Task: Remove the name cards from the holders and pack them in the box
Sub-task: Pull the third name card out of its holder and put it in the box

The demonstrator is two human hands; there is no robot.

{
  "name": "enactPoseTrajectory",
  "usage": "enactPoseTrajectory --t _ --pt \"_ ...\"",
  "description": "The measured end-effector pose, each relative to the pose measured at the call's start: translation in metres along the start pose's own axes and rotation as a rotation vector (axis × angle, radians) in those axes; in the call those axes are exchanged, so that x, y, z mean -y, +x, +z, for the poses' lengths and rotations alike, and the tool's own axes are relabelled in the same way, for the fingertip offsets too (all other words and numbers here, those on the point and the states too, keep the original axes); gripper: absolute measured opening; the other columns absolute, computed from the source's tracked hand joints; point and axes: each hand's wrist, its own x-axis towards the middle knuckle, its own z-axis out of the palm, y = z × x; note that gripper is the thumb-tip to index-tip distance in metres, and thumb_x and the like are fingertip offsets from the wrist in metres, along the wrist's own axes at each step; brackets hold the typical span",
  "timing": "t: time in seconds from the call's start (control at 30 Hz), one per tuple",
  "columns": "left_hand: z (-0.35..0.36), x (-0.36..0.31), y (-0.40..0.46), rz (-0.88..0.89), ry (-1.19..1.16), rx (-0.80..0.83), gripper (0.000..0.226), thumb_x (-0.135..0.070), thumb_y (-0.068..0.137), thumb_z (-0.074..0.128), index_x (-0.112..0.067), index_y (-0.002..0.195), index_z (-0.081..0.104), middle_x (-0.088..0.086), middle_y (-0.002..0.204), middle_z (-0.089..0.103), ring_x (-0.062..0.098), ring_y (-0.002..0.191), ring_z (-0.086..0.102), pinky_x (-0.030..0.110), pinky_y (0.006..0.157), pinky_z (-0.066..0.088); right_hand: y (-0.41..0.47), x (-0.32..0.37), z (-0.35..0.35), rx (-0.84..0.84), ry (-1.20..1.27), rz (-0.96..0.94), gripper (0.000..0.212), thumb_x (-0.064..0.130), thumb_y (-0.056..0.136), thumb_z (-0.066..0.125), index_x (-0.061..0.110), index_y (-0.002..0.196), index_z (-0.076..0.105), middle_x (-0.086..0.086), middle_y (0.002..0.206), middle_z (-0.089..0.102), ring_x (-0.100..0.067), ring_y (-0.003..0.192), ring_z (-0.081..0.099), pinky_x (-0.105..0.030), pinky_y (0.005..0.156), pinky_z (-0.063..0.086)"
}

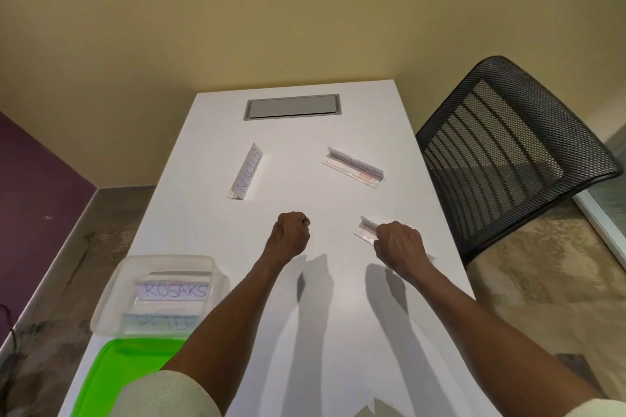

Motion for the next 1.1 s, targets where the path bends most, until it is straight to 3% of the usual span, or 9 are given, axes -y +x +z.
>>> enactPoseTrajectory --t 0.17,0.3,0.5,0.6,0.7,0.87,1.0,1.1 --pt "0.025 -0.024 0.018 -0.023 -0.015 0.058 0.025 -0.006 0.087 0.043 -0.009 0.085 0.067 0.005 0.088 0.069 0.025 0.083 0.063 0.032 0.077 0.054 0.006 -0.036 0.001 0.052 0.032 0.155 0.038 0.004 0.075 0.05 0.016 0.053 0.022 0.004 0.052 0.027 -0.025 0.054 0.035 -0.025 0.045 0.014" --pt "0.043 -0.046 0.034 -0.003 0.031 0.133 0.021 0.0 0.08 0.04 -0.017 0.068 0.046 0.003 0.073 0.05 0.02 0.068 0.04 0.029 0.061 0.035 0.009 -0.065 0.007 0.071 0.087 0.294 0.032 0.003 0.076 0.05 0.014 0.052 0.032 0.005 0.05 0.034 -0.016 0.046 0.032 -0.024 0.043 0.017" --pt "0.066 -0.08 0.059 0.024 0.07 0.189 0.025 0.003 0.082 0.042 -0.014 0.063 0.044 -0.003 0.06 0.041 0.018 0.06 0.037 0.026 0.053 0.024 0.017 -0.101 0.023 0.11 0.186 0.524 0.029 0.009 0.08 0.055 0.016 0.056 0.041 -0.005 0.067 0.058 -0.025 0.062 0.056 -0.028 0.053 0.04" --pt "0.077 -0.087 0.072 0.014 0.039 0.238 0.042 -0.002 0.089 0.045 -0.026 0.057 0.034 -0.011 0.059 0.036 0.011 0.054 0.038 0.018 0.049 0.024 0.018 -0.113 0.026 0.158 0.231 0.62 0.01 0.01 0.08 0.057 0.01 0.07 0.059 -0.01 0.08 0.067 -0.03 0.074 0.065 -0.029 0.055 0.044" --pt "0.085 -0.09 0.082 -0.083 -0.021 0.252 0.041 -0.014 0.093 0.05 -0.033 0.059 0.038 -0.014 0.065 0.042 0.007 0.061 0.046 0.012 0.053 0.034 0.02 -0.122 0.032 0.214 0.271 0.685 0.01 0.012 0.081 0.059 0.005 0.084 0.066 -0.013 0.089 0.07 -0.032 0.08 0.066 -0.028 0.057 0.045" --pt "0.097 -0.091 0.094 -0.177 -0.082 0.288 0.027 -0.024 0.093 0.052 -0.023 0.066 0.053 -0.001 0.068 0.055 0.026 0.078 0.059 0.028 0.059 0.048 0.025 -0.131 0.038 0.299 0.319 0.804 0.016 0.015 0.082 0.059 0.004 0.09 0.067 -0.013 0.096 0.071 -0.032 0.088 0.066 -0.028 0.059 0.041" --pt "0.104 -0.096 0.099 -0.239 -0.031 0.267 0.039 -0.033 0.099 0.043 -0.007 0.073 0.058 0.01 0.076 0.058 0.031 0.09 0.064 0.033 0.074 0.046 0.026 -0.136 0.041 0.358 0.348 0.845 0.018 0.021 0.081 0.059 0.006 0.087 0.067 -0.011 0.09 0.071 -0.027 0.076 0.063 -0.028 0.056 0.043" --pt "0.11 -0.097 0.102 -0.212 0.014 0.259 0.046 -0.03 0.1 0.04 -0.002 0.068 0.057 0.008 0.067 0.052 0.033 0.096 0.065 0.033 0.078 0.048 0.026 -0.137 0.045 0.412 0.419 0.849 0.017 0.021 0.079 0.056 0.007 0.076 0.066 -0.011 0.084 0.073 -0.027 0.076 0.069 -0.032 0.062 0.056"
